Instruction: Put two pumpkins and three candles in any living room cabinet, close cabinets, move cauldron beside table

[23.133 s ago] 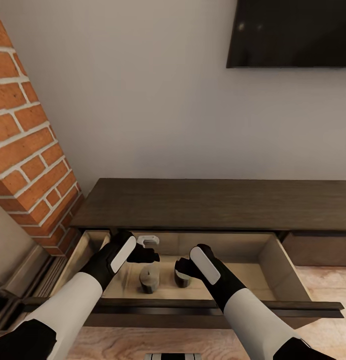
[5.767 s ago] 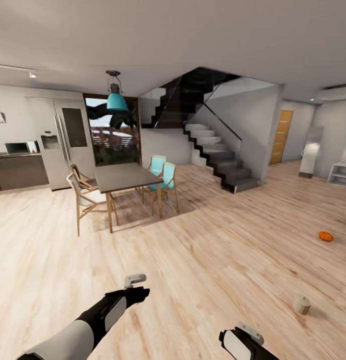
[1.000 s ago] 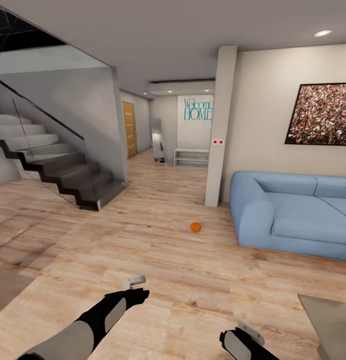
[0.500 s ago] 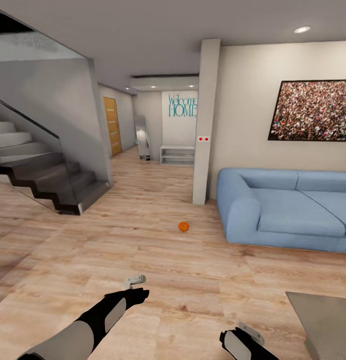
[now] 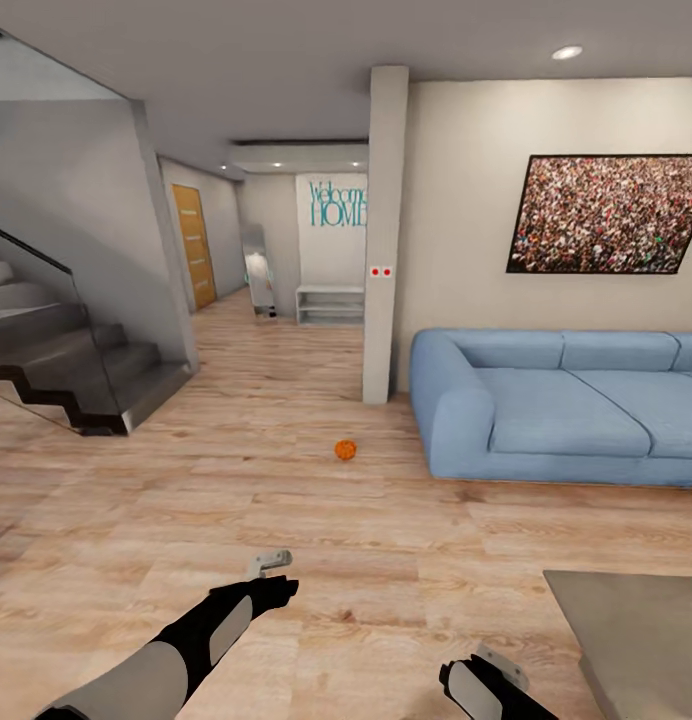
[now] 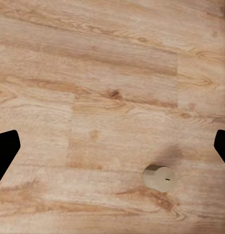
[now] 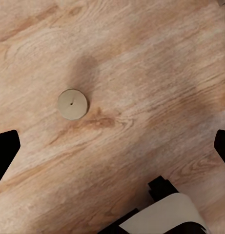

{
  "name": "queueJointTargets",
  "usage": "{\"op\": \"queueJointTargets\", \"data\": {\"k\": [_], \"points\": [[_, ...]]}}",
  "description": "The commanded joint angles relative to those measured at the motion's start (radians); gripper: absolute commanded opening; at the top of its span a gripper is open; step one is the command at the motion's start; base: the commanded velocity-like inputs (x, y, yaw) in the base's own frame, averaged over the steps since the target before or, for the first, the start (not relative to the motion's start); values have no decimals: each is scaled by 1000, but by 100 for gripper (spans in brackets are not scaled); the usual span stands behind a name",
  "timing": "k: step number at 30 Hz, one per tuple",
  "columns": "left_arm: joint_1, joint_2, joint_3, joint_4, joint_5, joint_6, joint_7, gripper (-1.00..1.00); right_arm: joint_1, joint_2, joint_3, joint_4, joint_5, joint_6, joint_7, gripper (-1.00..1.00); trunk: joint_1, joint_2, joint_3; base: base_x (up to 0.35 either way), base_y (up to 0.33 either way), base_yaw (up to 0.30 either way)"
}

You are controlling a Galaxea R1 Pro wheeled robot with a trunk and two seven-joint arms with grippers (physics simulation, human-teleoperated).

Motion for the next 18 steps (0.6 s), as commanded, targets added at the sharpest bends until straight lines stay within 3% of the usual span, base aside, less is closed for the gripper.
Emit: {"op": "queueJointTargets", "data": {"k": [1,8,18], "points": [[-1,1,-7,-2,9,3,5,100,-1,-1,7,-2,-2,7,-7,100,0,-1,-2,167,-103,-48],[-1,1,-7,-2,9,3,5,100,-1,0,7,-2,-2,7,-7,100,0,-1,-3,135,-35,-16],[-1,2,-7,-2,9,3,5,100,-1,0,7,-2,-2,7,-7,100,0,-1,-3,268,-29,-1]]}}
